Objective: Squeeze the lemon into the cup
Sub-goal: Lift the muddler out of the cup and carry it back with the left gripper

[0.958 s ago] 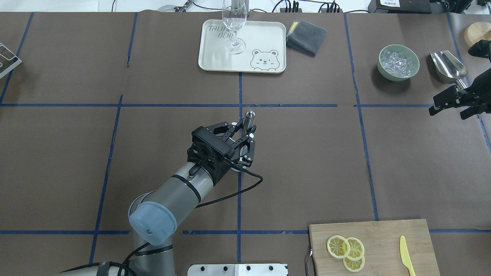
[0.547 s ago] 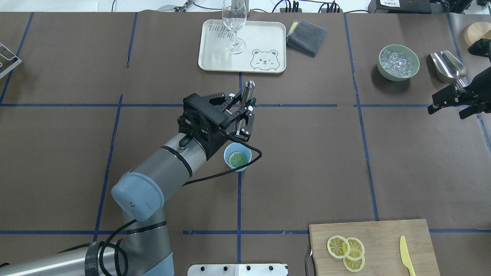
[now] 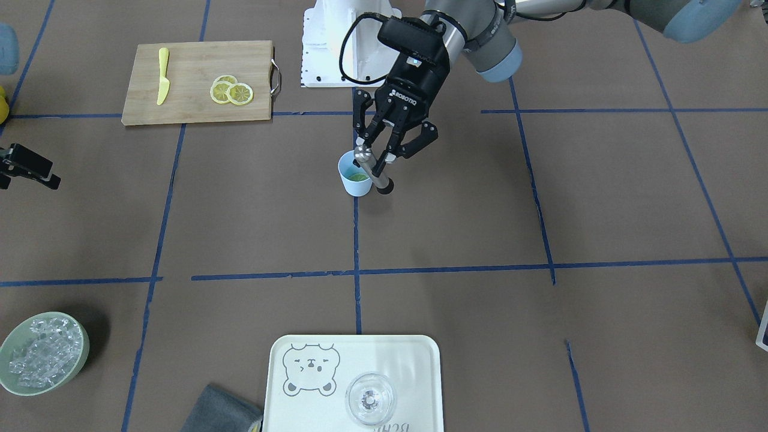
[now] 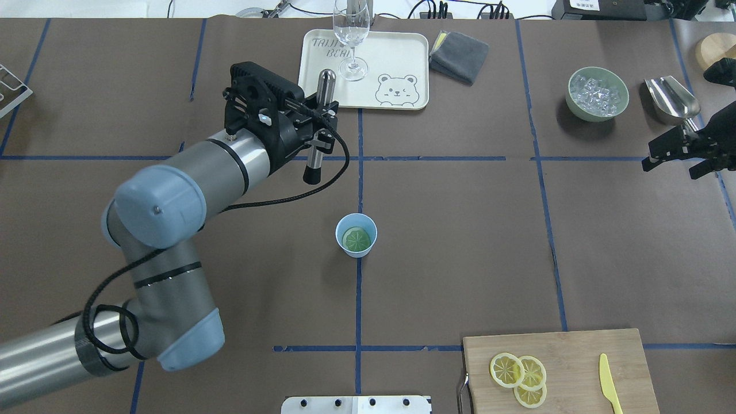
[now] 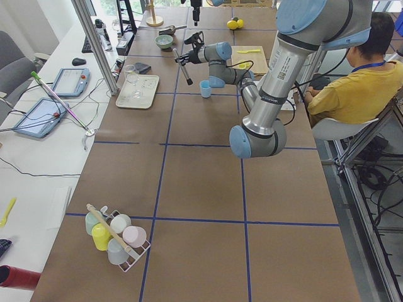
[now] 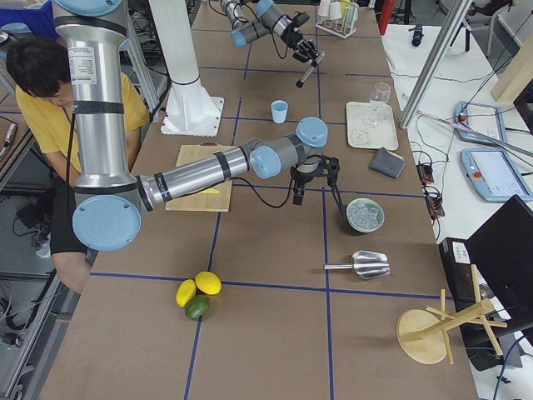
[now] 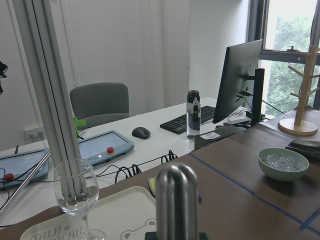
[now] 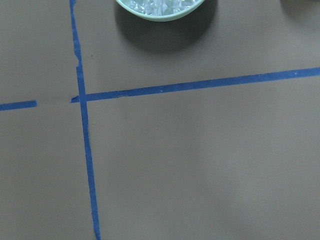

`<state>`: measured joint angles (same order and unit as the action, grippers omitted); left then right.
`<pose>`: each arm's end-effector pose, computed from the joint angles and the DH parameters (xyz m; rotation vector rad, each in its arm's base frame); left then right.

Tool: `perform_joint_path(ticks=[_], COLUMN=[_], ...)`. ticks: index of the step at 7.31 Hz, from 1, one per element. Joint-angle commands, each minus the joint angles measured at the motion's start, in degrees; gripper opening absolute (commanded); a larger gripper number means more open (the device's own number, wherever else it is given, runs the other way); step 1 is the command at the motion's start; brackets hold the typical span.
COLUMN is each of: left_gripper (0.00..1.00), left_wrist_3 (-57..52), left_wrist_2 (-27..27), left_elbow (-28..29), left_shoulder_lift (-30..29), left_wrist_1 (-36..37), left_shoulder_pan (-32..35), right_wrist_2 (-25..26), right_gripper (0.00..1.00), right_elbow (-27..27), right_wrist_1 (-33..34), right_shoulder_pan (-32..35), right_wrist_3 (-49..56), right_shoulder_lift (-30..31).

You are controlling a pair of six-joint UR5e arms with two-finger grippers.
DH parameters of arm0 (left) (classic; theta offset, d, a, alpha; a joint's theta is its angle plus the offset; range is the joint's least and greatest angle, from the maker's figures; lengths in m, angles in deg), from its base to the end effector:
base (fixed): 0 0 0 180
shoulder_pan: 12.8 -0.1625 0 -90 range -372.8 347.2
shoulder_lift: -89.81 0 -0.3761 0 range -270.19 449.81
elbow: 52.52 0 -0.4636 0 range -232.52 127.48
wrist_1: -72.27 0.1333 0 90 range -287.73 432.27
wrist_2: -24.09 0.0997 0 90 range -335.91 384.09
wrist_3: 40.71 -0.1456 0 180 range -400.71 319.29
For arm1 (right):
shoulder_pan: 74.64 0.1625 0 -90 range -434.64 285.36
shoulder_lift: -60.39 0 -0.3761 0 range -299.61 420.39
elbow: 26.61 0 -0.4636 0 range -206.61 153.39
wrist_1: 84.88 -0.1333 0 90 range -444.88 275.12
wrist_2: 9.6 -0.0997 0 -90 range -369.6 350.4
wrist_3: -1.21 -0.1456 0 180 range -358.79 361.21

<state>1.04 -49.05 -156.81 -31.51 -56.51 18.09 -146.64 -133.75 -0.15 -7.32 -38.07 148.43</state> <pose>0.4833 -0.4937 0.0669 1.1124 0.9719 0.0291 -0.2000 -0.5480 0.4359 -0.0722 -0.8986 0.0953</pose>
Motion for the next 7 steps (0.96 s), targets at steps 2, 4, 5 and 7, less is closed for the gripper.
perform_joint_path(ticks=[2, 4, 5, 7], left_gripper=[0.00, 0.00, 0.00, 0.00], left_wrist_3=[9.2, 7.7, 4.7, -4.1], left_wrist_2=[-24.9, -38.7, -40.3, -41.6], left_elbow=[-3.5, -0.5, 5.4, 13.5], left_shoulder_lift=[7.2, 10.9, 10.5, 12.9], left_wrist_1=[19.2, 29.8, 34.3, 34.7], left_shoulder_pan=[15.5, 22.9, 23.0, 23.3], right_wrist_2=[0.0, 0.0, 0.0, 0.0], right_gripper=[1.00, 1.00, 1.00, 1.00], right_elbow=[0.0, 0.0, 0.0, -0.2], right_wrist_1=[0.0, 0.0, 0.0, 0.0], right_shoulder_pan=[0.0, 0.0, 0.0, 0.0], right_wrist_3=[0.0, 0.0, 0.0, -0.2], right_shoulder_lift=[0.4, 0.5, 0.5, 0.4])
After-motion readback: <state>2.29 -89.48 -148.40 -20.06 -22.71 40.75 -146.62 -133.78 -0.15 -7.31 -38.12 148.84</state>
